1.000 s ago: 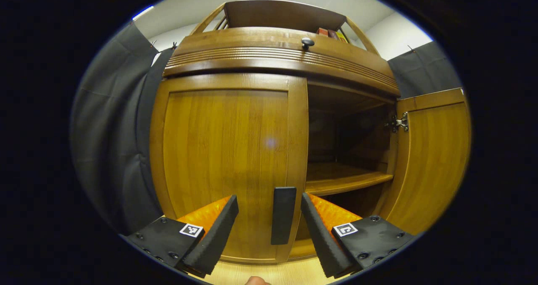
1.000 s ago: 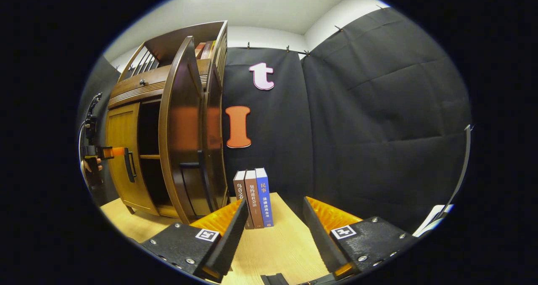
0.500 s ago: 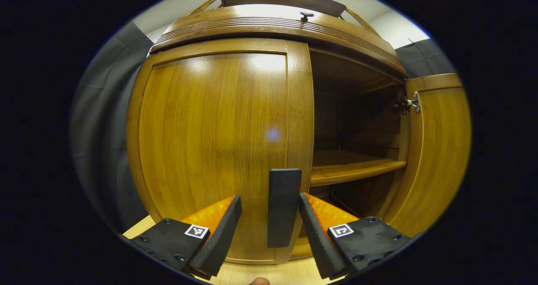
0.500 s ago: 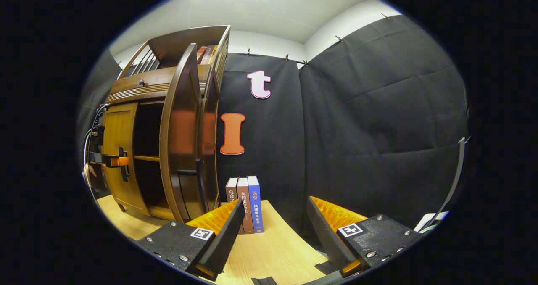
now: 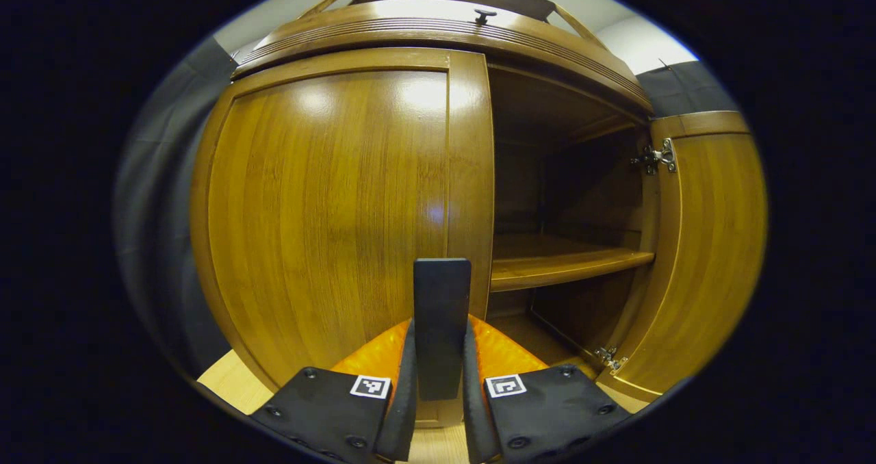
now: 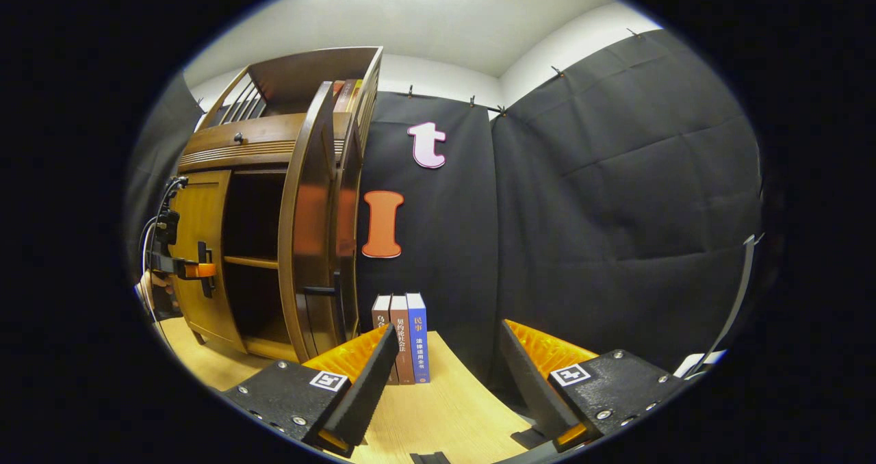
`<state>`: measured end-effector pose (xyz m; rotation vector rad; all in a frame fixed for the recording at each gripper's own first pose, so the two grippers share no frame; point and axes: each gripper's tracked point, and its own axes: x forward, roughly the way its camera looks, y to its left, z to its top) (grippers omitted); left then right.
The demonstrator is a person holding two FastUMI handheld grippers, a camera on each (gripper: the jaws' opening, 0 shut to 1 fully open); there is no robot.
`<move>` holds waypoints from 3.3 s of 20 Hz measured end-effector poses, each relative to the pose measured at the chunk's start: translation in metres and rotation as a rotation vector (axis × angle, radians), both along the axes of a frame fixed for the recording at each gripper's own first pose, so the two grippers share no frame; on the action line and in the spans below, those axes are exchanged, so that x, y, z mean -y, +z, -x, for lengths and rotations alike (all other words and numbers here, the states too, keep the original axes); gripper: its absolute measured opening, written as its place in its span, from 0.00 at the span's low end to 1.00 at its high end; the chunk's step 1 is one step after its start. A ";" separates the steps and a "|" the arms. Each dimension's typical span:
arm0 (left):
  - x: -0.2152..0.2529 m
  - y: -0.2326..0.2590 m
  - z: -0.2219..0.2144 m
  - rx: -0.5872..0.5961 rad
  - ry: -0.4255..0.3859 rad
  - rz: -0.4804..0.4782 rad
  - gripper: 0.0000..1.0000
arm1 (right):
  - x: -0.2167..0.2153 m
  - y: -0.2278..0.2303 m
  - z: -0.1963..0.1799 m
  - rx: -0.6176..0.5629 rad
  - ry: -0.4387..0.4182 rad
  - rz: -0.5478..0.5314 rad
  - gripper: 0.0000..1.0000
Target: Open the right door of the double-door shoe cabinet with the right hand, and open the left door with the left hand.
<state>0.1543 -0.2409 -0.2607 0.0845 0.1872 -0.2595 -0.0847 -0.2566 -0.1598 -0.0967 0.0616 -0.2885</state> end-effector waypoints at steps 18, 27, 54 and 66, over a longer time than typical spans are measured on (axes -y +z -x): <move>-0.035 0.018 0.089 -0.025 -0.126 0.011 0.25 | -0.075 0.047 0.029 0.013 0.096 -0.023 1.00; -0.080 0.030 0.137 -0.037 -0.152 0.021 0.25 | -0.127 0.061 0.033 0.023 0.169 -0.023 0.92; -0.213 0.056 0.186 0.016 -0.040 -0.039 0.17 | -0.222 0.039 0.000 0.008 0.339 -0.058 1.00; -0.259 0.058 0.184 0.020 -0.008 -0.033 0.16 | -0.255 0.030 -0.024 0.000 0.387 -0.079 0.92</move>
